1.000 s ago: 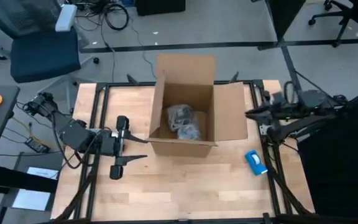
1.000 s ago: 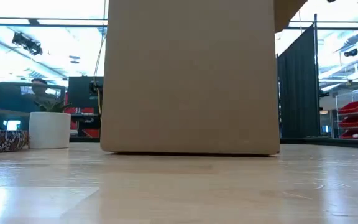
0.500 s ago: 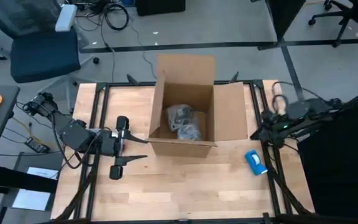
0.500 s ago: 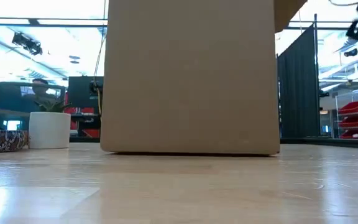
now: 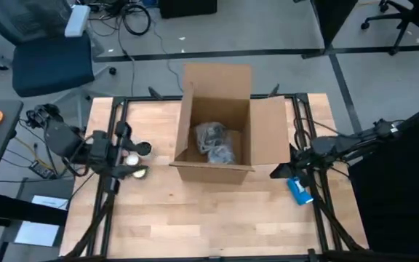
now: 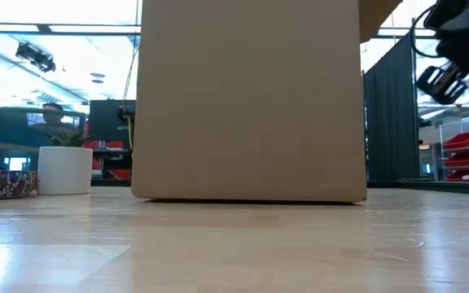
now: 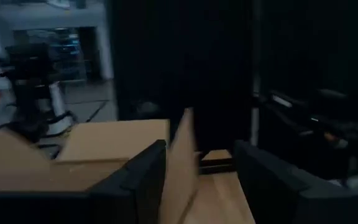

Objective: Wrap mug
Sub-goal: Return to Home Position

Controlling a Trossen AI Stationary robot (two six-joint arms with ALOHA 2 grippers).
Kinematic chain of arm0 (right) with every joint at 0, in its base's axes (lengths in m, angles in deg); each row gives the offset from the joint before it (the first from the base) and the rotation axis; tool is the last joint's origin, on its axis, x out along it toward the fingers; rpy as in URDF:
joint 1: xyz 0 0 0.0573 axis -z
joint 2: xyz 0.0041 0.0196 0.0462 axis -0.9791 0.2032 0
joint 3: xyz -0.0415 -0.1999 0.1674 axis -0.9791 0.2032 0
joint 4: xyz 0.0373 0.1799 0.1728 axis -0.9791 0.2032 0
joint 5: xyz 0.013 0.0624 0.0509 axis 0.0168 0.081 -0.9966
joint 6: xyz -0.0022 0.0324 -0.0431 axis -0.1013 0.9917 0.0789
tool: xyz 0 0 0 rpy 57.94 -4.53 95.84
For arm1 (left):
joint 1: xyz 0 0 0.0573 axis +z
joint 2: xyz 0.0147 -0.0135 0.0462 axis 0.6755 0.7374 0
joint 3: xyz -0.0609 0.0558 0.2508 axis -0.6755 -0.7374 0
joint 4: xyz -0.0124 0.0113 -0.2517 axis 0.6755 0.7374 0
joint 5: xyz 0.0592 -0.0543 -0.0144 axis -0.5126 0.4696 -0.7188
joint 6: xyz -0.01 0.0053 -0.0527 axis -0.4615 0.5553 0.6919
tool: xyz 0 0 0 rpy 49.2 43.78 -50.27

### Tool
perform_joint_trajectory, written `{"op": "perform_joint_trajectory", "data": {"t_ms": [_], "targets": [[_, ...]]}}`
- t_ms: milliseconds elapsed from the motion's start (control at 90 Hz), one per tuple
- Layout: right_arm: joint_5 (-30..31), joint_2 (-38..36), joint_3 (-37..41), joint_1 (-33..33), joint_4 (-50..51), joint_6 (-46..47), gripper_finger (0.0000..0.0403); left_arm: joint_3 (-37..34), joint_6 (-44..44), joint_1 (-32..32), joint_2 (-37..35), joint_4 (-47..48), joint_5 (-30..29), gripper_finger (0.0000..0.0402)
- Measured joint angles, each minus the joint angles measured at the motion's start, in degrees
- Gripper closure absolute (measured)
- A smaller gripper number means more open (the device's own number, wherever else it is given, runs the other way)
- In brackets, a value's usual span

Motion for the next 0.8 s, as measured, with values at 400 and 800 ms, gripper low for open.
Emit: {"op": "perform_joint_trajectory", "data": {"t_ms": [400, 800], "targets": [[-2.8, -0.1, 9.1, 7.8, -21.8, -10.9, 0.0403, -20.9, 9.9, 0.1, -16.0, -4.1, -4.7, 0.0229], [-9.6, -4.8, 9.1, 19.3, -21.8, -17.4, 0.0403, -35.1, 13.1, -0.1, -23.4, -12.1, -4.1, 0.0229]]}}
